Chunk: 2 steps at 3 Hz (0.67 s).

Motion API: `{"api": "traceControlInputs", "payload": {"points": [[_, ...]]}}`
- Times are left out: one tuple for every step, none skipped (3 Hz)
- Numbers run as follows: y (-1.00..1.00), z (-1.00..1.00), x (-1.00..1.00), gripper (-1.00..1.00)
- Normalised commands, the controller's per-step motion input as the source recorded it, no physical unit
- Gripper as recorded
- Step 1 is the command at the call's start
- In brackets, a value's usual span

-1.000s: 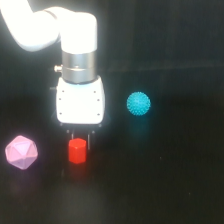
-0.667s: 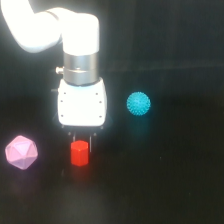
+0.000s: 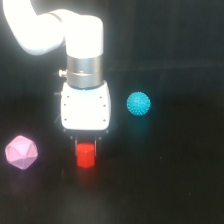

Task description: Pick up the red object from the table

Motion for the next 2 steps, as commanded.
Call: {"api": "traceControlInputs", "payload": {"points": [[0.18, 0.25, 1.0, -0.99], [0.42, 0.87, 0.69, -1.0]]}}
